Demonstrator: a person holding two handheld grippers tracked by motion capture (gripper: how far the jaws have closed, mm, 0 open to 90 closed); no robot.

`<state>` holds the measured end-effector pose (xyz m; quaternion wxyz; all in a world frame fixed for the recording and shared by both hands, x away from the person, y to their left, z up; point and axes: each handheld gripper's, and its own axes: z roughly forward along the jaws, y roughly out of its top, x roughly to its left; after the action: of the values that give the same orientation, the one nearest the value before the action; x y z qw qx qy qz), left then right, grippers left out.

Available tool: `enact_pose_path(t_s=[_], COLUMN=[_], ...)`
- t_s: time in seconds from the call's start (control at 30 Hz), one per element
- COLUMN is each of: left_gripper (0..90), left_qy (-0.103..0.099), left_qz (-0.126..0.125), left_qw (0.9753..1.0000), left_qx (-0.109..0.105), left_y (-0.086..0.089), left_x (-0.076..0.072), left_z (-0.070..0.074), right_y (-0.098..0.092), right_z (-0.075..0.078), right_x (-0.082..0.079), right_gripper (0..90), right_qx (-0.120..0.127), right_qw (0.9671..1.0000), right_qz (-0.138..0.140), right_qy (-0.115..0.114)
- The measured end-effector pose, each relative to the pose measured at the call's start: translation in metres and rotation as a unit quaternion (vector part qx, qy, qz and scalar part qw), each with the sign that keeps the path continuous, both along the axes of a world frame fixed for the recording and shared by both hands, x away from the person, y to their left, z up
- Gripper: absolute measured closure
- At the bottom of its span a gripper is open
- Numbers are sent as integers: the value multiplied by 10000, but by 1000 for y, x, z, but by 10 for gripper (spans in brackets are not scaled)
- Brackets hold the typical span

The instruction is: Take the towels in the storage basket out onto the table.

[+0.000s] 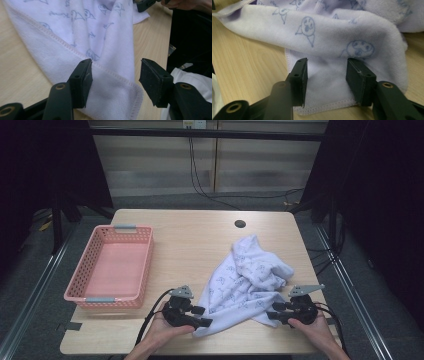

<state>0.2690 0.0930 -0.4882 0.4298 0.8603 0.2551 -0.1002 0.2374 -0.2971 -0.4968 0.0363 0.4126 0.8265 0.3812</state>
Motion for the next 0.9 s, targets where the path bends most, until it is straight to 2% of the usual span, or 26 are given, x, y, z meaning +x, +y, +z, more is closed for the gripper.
enact_pose_path(t_s=[0.03, 0.07, 0.13, 0.17, 0.23, 0.3, 0.33, 0.4, 0.47, 0.5, 0.57, 0.6, 0.63, 0.73, 0.83, 0.9], left_gripper=[430, 430, 450, 524, 694, 830, 854, 900, 900, 900, 872, 791, 724, 610, 536, 491], left_qy=[-41, 30, -77, -253, -297, -284, -249, -342, -407, -308, -180, -221, -176, -152, -212, -156], left_qz=[25, 29, 45, 113, 160, 274, 407, 599, 752, 781, 624, 622, 544, 136, -126, -276], left_qw=[9999, 10000, 9993, 9986, 9980, 9982, 9985, 9976, 9963, 9963, 9976, 9977, 9983, 9998, 9996, 9994], left_qx=[96, 85, 364, 457, 542, 447, 277, 43, -73, -183, -250, -145, -80, 23, 119, 161], left_y=[-1, -1, -4, -5, -3, 3, 8, 20, 32, 38, 39, 37, 33, 19, 7, 0], left_x=[-1, -1, -4, -5, -4, -1, 1, 5, 7, 8, 7, 4, 2, -4, -9, -12], left_z=[-2, -5, -7, -7, -5, -2, 1, 8, 15, 17, 17, 16, 14, 9, 5, 2], right_y=[2, 3, 5, 5, 8, 10, 9, 5, 1, 0, -1, -3, -6, -18, -28, -32], right_z=[0, 0, -1, -1, -1, 1, 2, 2, 3, 3, 4, 5, 7, 19, 27, 26], right_x=[-1, -2, -6, -8, -13, -16, -17, -15, -15, -15, -15, -16, -17, -23, -30, -31], right_gripper=[487, 475, 465, 469, 482, 640, 724, 850, 879, 885, 889, 890, 890, 891, 891, 891], right_qx=[-29, -90, -148, -156, -331, -570, -673, -611, -550, -566, -525, -436, -260, 277, 391, 434], right_qw=[10000, 9998, 9995, 9993, 9982, 9967, 9961, 9973, 9981, 9980, 9983, 9988, 9994, 9993, 9984, 9980], right_qz=[47, 106, 173, 229, 314, 288, 241, 143, 144, 153, 171, 189, 218, 88, -106, -180], right_qy=[-22, -133, -231, -257, -382, -508, -524, -386, -240, -238, -173, -116, -62, -220, -394, -415])
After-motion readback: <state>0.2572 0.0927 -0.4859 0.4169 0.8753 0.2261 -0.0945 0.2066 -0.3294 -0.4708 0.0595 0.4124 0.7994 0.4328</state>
